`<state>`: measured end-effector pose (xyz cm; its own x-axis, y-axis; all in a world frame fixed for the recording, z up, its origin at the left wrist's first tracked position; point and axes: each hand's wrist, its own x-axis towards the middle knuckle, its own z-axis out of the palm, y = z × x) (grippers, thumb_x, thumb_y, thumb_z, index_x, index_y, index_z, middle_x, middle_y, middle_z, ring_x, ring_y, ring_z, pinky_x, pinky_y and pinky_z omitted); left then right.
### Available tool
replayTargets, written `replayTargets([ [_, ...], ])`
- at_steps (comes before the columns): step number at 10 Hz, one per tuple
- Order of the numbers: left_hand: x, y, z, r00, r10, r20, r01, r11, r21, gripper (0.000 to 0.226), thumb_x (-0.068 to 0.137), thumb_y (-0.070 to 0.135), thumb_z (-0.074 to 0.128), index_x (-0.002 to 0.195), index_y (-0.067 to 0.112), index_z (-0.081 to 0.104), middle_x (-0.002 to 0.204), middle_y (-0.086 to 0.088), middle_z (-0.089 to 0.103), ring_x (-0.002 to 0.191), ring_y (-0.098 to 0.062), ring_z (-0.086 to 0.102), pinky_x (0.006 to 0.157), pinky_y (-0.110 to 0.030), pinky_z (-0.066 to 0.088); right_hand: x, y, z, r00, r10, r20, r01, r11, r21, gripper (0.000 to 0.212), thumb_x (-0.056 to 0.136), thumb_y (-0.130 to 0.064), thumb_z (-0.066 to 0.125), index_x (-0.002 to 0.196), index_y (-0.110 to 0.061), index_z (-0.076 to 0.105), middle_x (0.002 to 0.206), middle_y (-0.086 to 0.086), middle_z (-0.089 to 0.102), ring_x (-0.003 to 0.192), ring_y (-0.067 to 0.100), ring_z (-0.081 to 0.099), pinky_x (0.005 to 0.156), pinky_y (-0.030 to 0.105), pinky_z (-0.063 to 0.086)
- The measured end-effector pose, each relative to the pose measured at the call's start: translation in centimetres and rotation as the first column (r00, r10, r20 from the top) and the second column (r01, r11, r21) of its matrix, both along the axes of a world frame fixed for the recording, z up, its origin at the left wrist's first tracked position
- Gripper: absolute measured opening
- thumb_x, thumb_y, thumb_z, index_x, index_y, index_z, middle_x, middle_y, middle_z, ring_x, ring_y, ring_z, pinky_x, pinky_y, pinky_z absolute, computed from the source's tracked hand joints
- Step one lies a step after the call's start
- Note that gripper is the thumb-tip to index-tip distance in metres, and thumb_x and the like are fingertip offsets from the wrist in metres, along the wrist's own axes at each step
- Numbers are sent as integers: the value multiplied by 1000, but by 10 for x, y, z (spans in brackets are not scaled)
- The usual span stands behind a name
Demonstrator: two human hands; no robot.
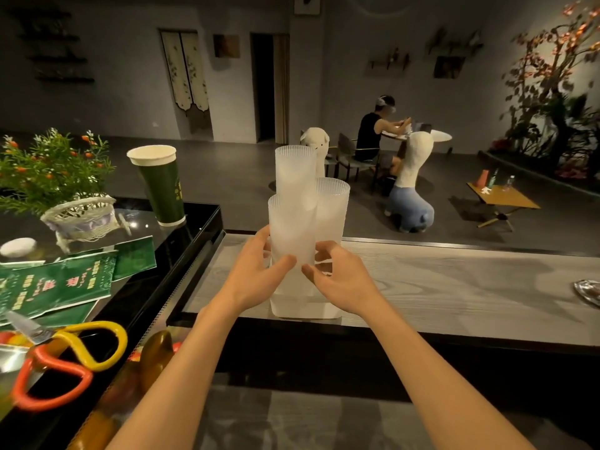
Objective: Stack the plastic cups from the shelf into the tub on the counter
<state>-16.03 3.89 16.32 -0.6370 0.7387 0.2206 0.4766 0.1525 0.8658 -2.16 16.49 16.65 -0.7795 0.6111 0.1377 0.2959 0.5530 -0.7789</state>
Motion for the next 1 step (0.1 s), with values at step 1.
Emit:
replayTargets([
  [1,5,-4,10,998,57,-3,-57,998,-29,79,89,35,75,154,27,31,132,15,50,121,-5,48,92,-17,39,4,-3,1,996,-71,52,68,997,47,59,94,-43,70,144,-19,49,123,-8,59,104,13,65,93,36,57],
])
